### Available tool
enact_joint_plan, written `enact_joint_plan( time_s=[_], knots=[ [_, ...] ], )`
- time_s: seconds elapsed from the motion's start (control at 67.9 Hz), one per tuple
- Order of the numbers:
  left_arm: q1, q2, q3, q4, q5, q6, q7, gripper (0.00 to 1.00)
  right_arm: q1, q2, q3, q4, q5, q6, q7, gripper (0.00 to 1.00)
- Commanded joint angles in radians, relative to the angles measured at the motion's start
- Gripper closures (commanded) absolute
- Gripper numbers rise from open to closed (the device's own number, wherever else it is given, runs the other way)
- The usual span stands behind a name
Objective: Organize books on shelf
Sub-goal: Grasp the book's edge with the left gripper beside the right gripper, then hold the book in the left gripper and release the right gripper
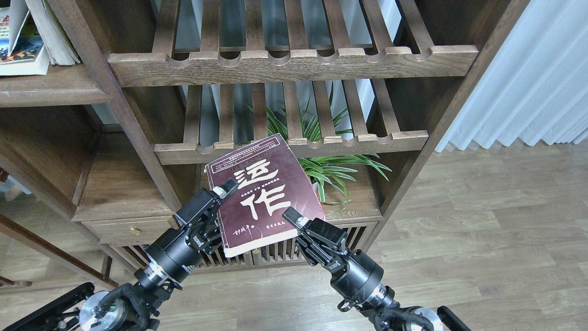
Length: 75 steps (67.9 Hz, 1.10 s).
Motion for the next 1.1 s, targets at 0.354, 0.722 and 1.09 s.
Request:
enact_joint_plan(
  time_s=[0.354, 0.722, 1.09],
  knots=[
    [-0.042, -0.108, -0.063, 0.088, 0.002, 0.000, -0.001, 0.12, 0.001, 0.000, 0.000, 0.000, -0.005, 0.000, 0.000, 0.97],
    [-0.033, -0.149, -0.077, 0.092, -0.003, 0.000, -0.013, 0.95, -0.001, 0.000, -0.002, 0.003, -0.011, 0.000, 0.000, 0.97],
    [-0.010, -0.119, -0.066, 0.066, 0.009, 0.000, 0.008, 1.00, 0.001, 0.000, -0.002, -0.032, -0.075, 0.000, 0.000, 0.41]
  ],
)
